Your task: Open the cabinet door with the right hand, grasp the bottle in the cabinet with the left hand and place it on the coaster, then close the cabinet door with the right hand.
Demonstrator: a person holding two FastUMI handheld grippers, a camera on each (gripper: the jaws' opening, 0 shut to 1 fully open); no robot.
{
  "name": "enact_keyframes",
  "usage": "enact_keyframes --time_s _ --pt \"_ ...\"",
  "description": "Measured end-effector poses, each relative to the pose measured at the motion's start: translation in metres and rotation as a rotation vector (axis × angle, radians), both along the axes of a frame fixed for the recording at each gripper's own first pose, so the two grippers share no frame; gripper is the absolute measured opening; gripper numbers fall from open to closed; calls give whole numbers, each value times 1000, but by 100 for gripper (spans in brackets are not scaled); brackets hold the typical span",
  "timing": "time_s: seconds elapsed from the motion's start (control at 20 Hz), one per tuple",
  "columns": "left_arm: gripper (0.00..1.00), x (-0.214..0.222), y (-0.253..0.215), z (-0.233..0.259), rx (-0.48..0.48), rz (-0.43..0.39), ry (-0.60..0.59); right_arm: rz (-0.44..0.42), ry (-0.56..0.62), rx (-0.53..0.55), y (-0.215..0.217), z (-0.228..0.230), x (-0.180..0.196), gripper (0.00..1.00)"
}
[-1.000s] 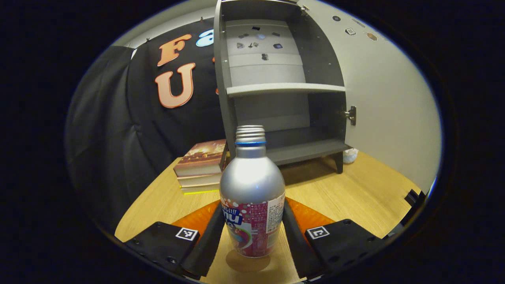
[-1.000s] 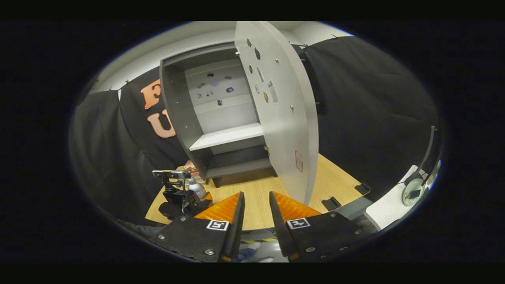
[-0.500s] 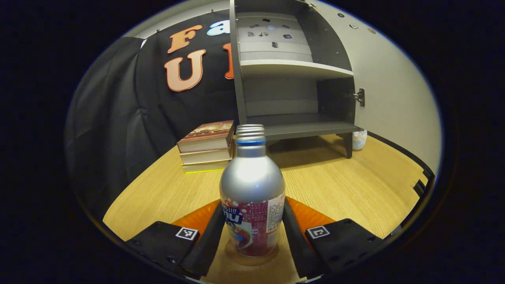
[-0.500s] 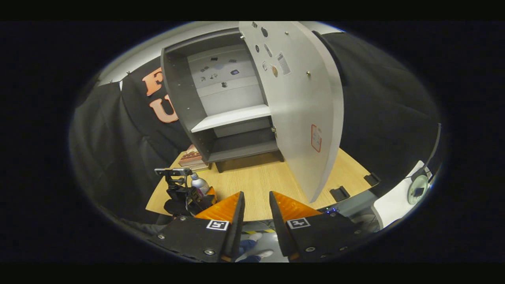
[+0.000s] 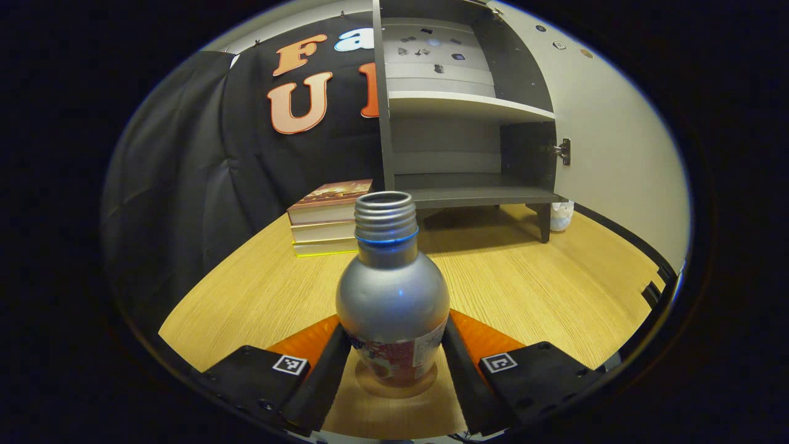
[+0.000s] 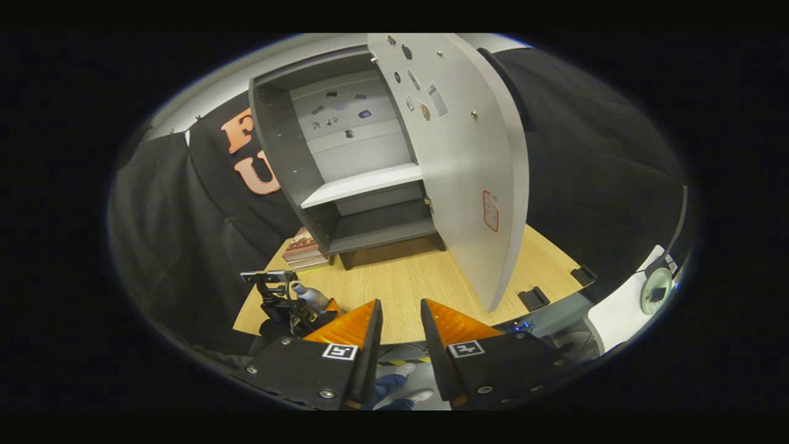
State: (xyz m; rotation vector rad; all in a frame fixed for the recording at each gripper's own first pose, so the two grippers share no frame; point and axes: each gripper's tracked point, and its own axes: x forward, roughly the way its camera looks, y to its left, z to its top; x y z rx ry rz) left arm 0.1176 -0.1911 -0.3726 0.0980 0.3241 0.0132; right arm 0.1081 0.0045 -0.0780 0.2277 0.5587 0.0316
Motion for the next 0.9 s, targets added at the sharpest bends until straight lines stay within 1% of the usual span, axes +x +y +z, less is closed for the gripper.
enact_keyframes --time_s 0.35,0.4,0.45,0.6,0.75,0.9 --pt "87 -6 1 3 -26 -2 -1 13 1 5 2 0 -5 39" --pt "96 -7 0 5 -27 -8 -8 13 0 5 2 0 -5 39" --pt "100 -8 -1 8 -24 -11 -14 14 2 8 2 0 -5 39" --pt "99 -10 -2 16 -14 -13 -25 19 -5 8 2 1 -6 39" --pt "100 -14 -2 43 -5 -5 -60 27 -30 15 4 5 -4 39" --pt "99 -17 -3 80 16 -11 -120 27 -72 27 5 12 1 39"
